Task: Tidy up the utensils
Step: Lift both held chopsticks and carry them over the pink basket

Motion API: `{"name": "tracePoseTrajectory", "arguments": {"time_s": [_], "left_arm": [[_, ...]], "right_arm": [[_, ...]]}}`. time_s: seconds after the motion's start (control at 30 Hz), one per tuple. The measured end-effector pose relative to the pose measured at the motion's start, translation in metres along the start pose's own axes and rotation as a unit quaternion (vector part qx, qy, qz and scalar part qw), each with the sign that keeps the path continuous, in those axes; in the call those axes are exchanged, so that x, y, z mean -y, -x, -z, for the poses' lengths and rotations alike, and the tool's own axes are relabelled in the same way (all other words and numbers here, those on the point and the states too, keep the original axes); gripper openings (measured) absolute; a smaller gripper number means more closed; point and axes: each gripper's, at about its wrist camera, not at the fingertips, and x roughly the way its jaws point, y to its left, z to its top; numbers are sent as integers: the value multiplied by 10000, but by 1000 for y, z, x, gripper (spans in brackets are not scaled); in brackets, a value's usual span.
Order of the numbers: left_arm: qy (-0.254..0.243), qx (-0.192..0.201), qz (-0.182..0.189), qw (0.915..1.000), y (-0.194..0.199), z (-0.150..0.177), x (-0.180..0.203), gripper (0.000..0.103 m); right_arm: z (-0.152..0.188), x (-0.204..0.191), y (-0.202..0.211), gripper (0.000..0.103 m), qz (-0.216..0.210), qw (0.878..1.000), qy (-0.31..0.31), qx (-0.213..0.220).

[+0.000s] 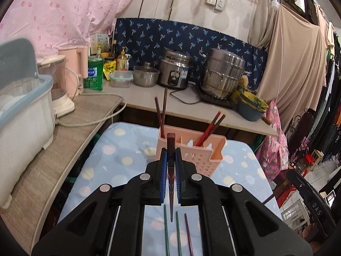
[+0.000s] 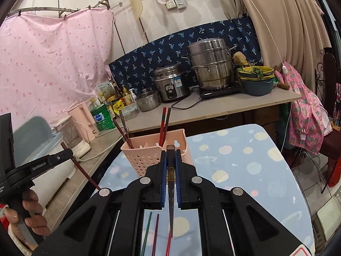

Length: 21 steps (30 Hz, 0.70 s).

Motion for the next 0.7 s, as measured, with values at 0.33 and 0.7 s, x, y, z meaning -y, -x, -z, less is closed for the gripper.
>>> {"name": "tracePoseTrajectory", "arguments": {"time_s": [0.33,0.7], "left_arm": [[5,638,67,9979,-8,-74,18,7],[192,1020,15,9946,-42,-122,17,7]], "right_arm": [[-69,-10,-22,7,-270,9980,-178,543],[-136,-25,-65,7,-377,9918,-366,1162]]}}
